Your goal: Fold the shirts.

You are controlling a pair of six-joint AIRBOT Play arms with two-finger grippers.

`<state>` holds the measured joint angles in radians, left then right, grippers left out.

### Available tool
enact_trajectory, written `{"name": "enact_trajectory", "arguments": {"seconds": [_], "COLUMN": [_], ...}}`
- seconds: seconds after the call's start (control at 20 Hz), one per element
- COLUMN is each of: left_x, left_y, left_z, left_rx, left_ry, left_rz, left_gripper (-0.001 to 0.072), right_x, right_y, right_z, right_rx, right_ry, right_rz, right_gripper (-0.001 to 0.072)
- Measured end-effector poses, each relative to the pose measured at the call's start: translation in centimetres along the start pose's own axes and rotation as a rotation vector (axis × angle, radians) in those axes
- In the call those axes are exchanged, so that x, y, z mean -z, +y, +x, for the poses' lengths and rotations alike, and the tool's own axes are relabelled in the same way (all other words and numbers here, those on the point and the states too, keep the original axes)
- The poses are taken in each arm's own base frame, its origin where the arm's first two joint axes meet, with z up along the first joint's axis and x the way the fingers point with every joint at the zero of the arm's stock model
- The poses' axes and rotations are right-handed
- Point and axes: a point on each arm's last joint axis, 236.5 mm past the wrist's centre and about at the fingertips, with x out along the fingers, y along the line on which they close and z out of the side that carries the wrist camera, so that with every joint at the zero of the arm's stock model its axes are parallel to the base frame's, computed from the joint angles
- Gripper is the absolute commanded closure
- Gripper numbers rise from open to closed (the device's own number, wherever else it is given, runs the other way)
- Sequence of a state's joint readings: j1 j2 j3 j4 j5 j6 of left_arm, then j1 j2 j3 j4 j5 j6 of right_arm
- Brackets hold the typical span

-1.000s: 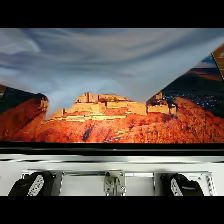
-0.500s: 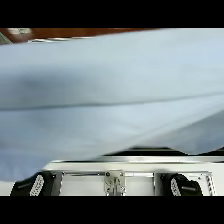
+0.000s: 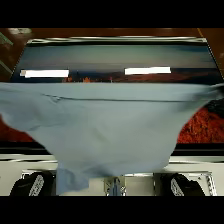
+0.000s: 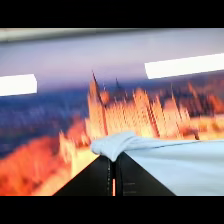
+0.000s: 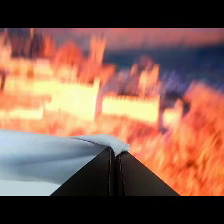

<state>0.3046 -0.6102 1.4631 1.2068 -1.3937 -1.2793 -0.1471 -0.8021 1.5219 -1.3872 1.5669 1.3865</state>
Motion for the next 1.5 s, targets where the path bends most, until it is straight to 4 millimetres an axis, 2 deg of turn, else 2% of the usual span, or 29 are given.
{"name": "enact_trajectory", "arguments": {"seconds": [0.15,0.3,0.4,0.5,0.65,0.75,0.9,1.1,1.2,1.35,1.5], "left_x": [5.7,9.6,10.9,11.7,12.3,12.4,12.6,14.1,14.8,16.7,21.3], "left_y": [1.3,1.6,1.3,1.2,2.0,2.8,3.2,2.9,2.1,0.7,0.3], "left_z": [10.3,19.9,25.7,30.7,37.1,40.4,43.6,45.4,45.2,43.6,40.5], "left_rx": [0.091,0.193,0.251,0.278,0.239,0.197,0.158,0.16,0.205,0.296,0.309], "left_ry": [0.193,0.272,0.271,0.253,0.204,0.168,0.136,0.162,0.205,0.35,0.617], "left_rz": [-0.152,-0.261,-0.298,-0.341,-0.389,-0.402,-0.408,-0.413,-0.409,-0.359,-0.345], "left_gripper": [0.0666,0.0666,0.0666,0.0666,0.0666,0.0666,0.0666,0.0667,0.0668,0.0668,0.0668], "right_x": [3.9,5.0,4.0,2.1,-1.0,-2.5,-3.3,-2.1,-1.5,-0.5,2.8], "right_y": [-1.5,-2.5,-2.3,-1.8,-1.2,-1.5,-2.3,-2.1,-1.4,-1.5,-2.0], "right_z": [10.8,20.5,26.2,30.8,35.8,38.0,40.5,42.4,42.3,40.8,39.5], "right_rx": [-0.033,-0.054,-0.097,-0.148,-0.16,-0.123,-0.059,-0.051,-0.08,-0.124,-0.164], "right_ry": [0.254,0.31,0.25,0.147,-0.033,-0.134,-0.224,-0.209,-0.173,-0.093,0.067], "right_rz": [0.103,0.196,0.281,0.372,0.396,0.373,0.365,0.399,0.43,0.456,0.499], "right_gripper": [0.0654,0.0653,0.0654,0.0653,0.0654,0.0653,0.0653,0.0653,0.0653,0.0654,0.0653]}}
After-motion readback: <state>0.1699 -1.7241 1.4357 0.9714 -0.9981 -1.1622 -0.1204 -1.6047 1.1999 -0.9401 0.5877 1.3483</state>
